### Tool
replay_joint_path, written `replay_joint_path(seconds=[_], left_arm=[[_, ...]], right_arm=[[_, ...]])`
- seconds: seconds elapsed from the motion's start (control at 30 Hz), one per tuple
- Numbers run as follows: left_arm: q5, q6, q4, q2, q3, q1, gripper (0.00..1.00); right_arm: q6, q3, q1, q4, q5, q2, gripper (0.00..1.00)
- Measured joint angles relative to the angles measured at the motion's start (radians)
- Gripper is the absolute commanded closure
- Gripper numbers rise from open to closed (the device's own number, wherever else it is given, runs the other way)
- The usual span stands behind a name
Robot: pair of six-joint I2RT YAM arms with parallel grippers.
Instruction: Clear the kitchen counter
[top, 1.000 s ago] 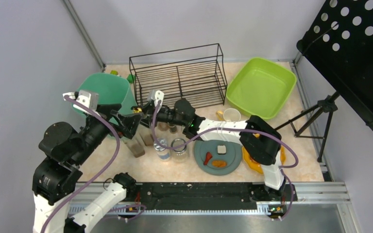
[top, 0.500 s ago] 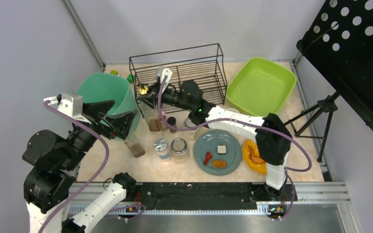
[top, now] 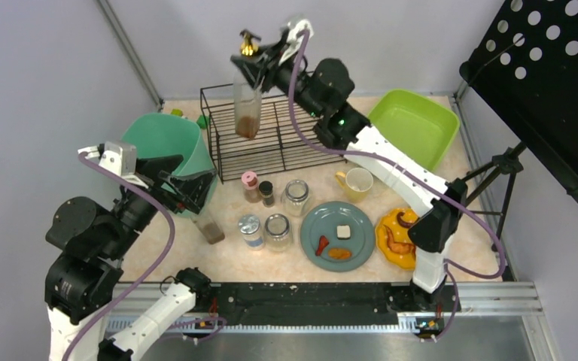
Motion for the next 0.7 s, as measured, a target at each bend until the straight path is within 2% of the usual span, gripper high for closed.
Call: replay_joint_path(seconds=[0.27,0.47,0.7], left_arm=[[-0.011,-0.008,0.008,-0.011,-0.068,0.0,0.01],[-0.042,-0.008,0.008,-0.011,-0.101,0.0,0.01],[-0.072,-0.007,0.015,-0.016,-0.146,0.0,0.01]], right_arm=[[-0.037,0.314,-0.082,-0.143,0.178,0.098,1.0],[-0.052,0.347,-0.164,-0.192,0.317,0.156,1.0],[-0.102,0.369,-0.239,-0.159,0.444,0.245,1.0]])
